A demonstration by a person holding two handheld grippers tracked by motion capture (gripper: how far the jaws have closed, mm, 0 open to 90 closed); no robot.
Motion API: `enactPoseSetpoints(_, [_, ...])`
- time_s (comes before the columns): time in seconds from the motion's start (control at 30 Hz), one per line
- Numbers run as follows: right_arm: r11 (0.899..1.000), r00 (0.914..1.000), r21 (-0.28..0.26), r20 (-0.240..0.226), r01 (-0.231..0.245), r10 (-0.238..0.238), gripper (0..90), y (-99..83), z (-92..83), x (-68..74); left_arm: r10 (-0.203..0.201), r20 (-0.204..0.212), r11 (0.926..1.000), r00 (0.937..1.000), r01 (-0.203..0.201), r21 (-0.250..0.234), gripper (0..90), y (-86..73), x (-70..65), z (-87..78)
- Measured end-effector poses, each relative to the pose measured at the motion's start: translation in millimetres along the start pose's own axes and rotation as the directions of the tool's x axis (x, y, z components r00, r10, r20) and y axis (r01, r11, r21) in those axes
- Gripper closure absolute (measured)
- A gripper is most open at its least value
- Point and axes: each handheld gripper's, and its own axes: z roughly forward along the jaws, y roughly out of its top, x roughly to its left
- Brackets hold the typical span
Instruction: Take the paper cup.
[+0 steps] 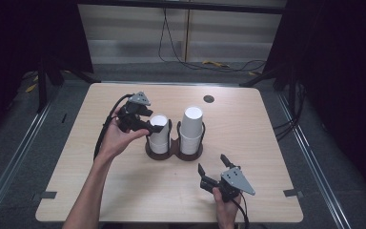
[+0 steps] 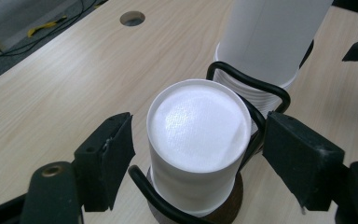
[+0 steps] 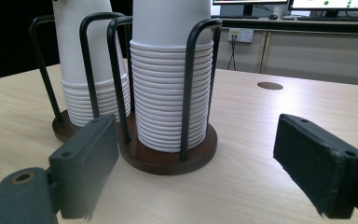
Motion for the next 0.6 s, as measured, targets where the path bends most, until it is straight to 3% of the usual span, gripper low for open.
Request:
enactPoseSetpoints(0.27, [1.0,1.0,0.001,0.003,0.001,-0.001,13.7,0.1,0.0,0.2,0.011,0.007,0.9974,0.9999,-0.011,0.071,27.7,5.7,3.8,6.1])
enactPoseSetpoints(0.43, [1.0,1.0,0.003,0.001,0.002,-0.002,13.7,0.2,0.3,0.2,0.035,0.007,0.9917,0.9994,-0.036,0.124,25.9,11.0,3.7,10.9])
enactPoseSetpoints(0.47, [1.0,1.0,0.002,0.002,0.004,-0.004,13.7,0.1,0.3,0.1,0.021,0.014,0.9933,0.9997,-0.022,0.114,25.7,11.3,3.8,11.9])
enactPoseSetpoints(0.6, [1.0,1.0,0.003,-0.001,0.006,-0.006,13.7,0.1,0.2,0.0,0.032,0.015,0.9871,0.9994,-0.034,0.156,25.8,13.9,6.2,17.3])
